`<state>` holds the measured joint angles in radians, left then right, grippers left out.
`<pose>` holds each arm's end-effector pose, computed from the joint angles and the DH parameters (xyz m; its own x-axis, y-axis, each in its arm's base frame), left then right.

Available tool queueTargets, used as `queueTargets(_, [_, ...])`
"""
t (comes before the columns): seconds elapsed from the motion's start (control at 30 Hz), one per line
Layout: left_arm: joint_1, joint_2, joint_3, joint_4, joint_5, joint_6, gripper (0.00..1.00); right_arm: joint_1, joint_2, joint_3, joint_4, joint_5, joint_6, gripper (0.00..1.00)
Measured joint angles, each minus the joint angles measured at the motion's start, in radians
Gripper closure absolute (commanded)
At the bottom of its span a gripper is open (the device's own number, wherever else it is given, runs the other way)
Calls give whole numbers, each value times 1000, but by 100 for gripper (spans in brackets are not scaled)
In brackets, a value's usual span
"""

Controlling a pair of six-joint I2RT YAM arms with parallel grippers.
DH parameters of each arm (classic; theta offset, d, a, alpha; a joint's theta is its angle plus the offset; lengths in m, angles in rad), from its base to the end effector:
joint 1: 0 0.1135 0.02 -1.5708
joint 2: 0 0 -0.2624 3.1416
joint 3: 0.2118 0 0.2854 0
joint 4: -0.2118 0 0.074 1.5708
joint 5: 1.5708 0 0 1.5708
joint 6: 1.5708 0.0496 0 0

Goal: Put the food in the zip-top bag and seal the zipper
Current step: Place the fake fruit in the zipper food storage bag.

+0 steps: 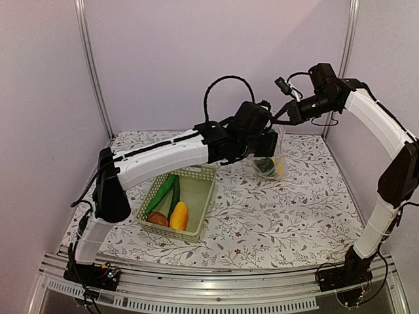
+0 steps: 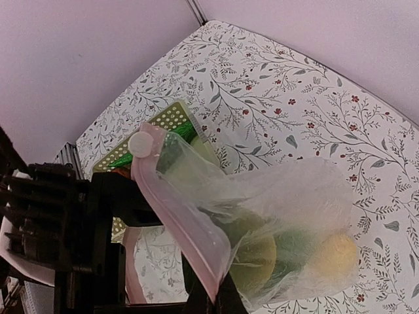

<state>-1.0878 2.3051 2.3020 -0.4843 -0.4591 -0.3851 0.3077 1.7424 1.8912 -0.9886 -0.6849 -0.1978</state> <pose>0.2887 -0.5032 0.3119 -0.4315 0.0977 -0.8968 0.4855 0.8630 -0.1396 0.3783 0.1531 0.3891 -0.5705 -0.3410 -0.7471 -0.7641 0.5540 0.3306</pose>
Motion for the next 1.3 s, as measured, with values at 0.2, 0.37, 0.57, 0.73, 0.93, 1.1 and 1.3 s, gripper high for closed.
queueTargets(0.2, [9,73,97,0,2,-4,0,-1,0,0,0,-9,9,100])
queueTargets(0.37, [7,-9,-35,70,-9,20,0,-1,0,13,0,-10,25,100])
queueTargets(0.57, [-16,-232,-281,254,13,92,0,-9,3,34,2,-10,29,100])
queueTargets(0.73, [-47,-402,-380,397,28,140,0,-23,19,36,2,-3,27,100])
queueTargets(0.93, [-44,-568,-605,467,-27,156,2,-48,20,36,2,15,18,100])
queueTargets(1.1, [0,-645,-814,364,-53,87,12,-99,20,37,1,26,13,100])
queueTargets(1.3, [151,-745,-1019,190,11,-39,22,-146,20,68,3,71,-2,100])
